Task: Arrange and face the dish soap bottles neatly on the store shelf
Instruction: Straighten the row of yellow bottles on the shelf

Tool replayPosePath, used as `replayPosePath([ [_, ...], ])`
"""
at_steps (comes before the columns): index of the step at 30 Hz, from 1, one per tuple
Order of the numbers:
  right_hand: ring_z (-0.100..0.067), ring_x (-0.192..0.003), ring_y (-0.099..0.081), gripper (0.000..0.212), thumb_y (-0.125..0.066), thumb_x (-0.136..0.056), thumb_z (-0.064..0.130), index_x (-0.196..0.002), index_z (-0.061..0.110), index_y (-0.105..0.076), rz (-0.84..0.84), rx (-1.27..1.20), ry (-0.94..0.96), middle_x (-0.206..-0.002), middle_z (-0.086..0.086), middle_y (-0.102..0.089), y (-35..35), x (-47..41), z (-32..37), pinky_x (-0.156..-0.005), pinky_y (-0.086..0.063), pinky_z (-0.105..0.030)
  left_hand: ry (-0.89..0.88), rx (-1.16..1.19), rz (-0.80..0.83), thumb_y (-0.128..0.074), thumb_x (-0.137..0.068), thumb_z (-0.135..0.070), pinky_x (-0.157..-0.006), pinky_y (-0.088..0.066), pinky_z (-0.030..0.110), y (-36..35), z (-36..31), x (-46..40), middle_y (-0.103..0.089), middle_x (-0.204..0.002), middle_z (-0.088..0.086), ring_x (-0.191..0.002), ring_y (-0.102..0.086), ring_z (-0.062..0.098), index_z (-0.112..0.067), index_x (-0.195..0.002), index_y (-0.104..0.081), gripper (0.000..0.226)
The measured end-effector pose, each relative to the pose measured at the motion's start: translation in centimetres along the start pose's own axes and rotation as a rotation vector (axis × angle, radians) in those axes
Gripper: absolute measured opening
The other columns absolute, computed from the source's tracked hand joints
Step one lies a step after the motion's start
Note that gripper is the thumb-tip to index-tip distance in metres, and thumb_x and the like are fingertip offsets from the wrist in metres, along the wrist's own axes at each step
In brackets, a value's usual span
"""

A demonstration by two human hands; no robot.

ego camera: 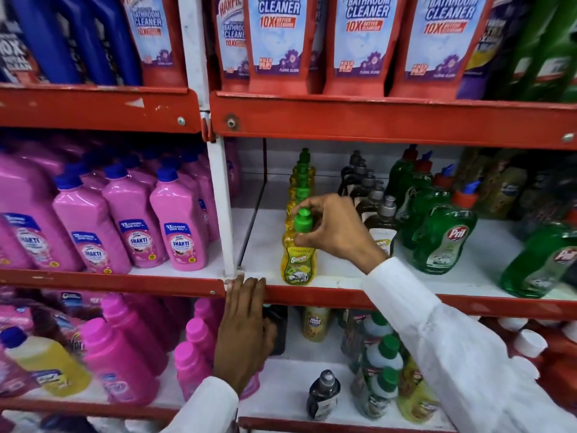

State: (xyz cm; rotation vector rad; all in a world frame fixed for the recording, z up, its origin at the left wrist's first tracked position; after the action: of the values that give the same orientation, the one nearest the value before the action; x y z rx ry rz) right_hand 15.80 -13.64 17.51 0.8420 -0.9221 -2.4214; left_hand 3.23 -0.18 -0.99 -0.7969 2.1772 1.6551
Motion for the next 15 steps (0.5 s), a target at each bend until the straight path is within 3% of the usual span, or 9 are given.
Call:
replayPosePath([
  [3, -0.005, -0.081, -0.071, 0.048, -0.089, -0.061, 0.021, -0.105, 0.022, -0.073, 0.026, -0.037, -0.021, -0.093, 0.006, -0.076, -0.9, -0.7, -0.8, -0.079, -0.060, -0.025, -0.012, -0.073, 0.004, -0.068, -0.072, -0.022, -0.122, -0.018, 0.052, -0.5, -0.4, 0.2, -0.045, -0.147, 0.019, -0.146, -0.029, 0.038, -0.003, -0.146, -0.035, 0.083],
  [7, -0.007, -0.084, -0.068, 0.052, -0.086, -0.065, 0.020, -0.113, 0.025, -0.069, 0.013, -0.068, -0.017, -0.101, 0.005, -0.074, -1.3, -0.9, -1.3, -0.077, -0.053, -0.019, 0.026, -0.098, -0.007, -0.062, -0.073, -0.029, -0.122, -0.017, 0.061, -0.8, -1.3, 0.5, -0.040, -0.150, 0.020, -0.147, -0.027, 0.042, -0.004, -0.148, -0.030, 0.085],
  [12, -0.004, -0.090, -0.059, 0.059, -0.085, -0.071, 0.028, -0.126, 0.028, -0.063, -0.108, -0.081, 0.034, -0.112, 0.012, -0.069, -0.2, 2.0, -2.3, -0.068, -0.040, -0.004, -0.042, -0.088, -0.014, -0.056, -0.077, -0.030, -0.122, -0.018, 0.059, -1.5, -2.6, 0.1, -0.043, -0.151, 0.018, -0.148, -0.026, 0.038, -0.002, -0.146, -0.035, 0.077],
  [15, -0.006, -0.087, -0.059, 0.038, -0.080, -0.077, 0.026, -0.113, 0.030, -0.068, -0.243, -0.106, 0.098, -0.105, 0.011, -0.068, 0.3, 6.7, -3.7, -0.073, -0.045, -0.009, -0.080, -0.024, -0.027, -0.060, -0.077, -0.027, -0.124, -0.016, 0.052, -1.8, -3.5, -0.1, -0.045, -0.151, 0.014, -0.149, -0.026, 0.030, -0.003, -0.145, -0.038, 0.075],
])
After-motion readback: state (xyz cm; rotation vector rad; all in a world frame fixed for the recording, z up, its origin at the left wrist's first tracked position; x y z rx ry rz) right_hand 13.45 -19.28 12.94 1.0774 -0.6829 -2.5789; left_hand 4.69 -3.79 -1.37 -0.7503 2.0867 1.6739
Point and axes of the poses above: each hand's wrist, its own x-axis away from the middle knuckle, its own y-axis out of the back of the hand, z = x × y, the point moved 3 cm from there along -x, towards the middle knuckle
